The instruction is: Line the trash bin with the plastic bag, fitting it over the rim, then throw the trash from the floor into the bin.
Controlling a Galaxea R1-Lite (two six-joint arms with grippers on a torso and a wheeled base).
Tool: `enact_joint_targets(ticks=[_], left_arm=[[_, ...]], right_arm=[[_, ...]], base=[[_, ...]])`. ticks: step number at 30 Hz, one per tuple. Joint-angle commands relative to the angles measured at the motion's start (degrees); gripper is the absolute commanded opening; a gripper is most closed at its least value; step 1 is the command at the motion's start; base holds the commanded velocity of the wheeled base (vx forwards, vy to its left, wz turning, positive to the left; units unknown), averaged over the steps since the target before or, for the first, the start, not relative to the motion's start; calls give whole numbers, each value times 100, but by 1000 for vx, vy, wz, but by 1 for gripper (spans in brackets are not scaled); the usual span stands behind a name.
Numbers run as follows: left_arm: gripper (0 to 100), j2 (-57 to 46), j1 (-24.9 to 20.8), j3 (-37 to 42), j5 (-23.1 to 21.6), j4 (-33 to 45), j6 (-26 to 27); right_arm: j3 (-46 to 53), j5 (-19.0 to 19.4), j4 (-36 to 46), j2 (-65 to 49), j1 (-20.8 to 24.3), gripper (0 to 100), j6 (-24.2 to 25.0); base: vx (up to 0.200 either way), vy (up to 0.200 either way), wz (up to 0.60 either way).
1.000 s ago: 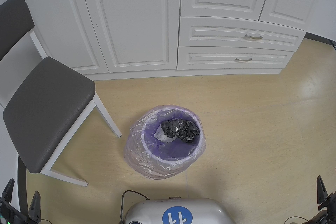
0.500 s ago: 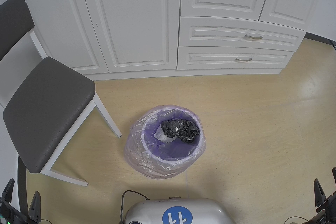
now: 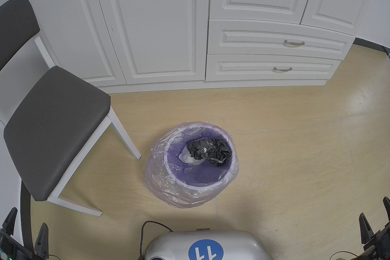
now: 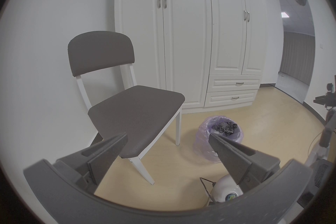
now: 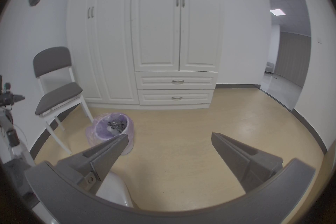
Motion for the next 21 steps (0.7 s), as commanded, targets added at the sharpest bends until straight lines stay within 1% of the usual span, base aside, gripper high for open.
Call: enact_joint_targets(ticks=[1, 4, 5, 9, 10, 11, 16, 21], left_arm=[[100, -90, -2, 90, -34, 34, 37], [100, -73, -11, 90, -42, 8, -130], [100, -73, -11, 90, -16, 17, -192], [100, -90, -11, 99, -16, -10, -148], [100, -90, -11, 99, -25, 17, -16], [100, -73, -11, 90, -34, 25, -16], [100, -73, -11, 99, -16, -10, -183], [100, -73, -11, 99, -7, -10, -183]], right_arm=[[101, 48, 38, -70, 7, 100, 88], [92, -4, 21, -79, 16, 100, 343], [92, -13, 21, -79, 16, 100, 343], [92, -13, 21, -79, 16, 100, 334], [101, -13, 21, -79, 7, 100, 326], [101, -13, 12, -79, 7, 100, 299], [101, -4, 21, -70, 7, 100, 115], [101, 4, 21, -79, 7, 100, 185]], base=[[0, 0, 0], [0, 0, 0], [0, 0, 0], [0, 0, 0], [0, 0, 0], [0, 0, 0], [0, 0, 0], [0, 0, 0]])
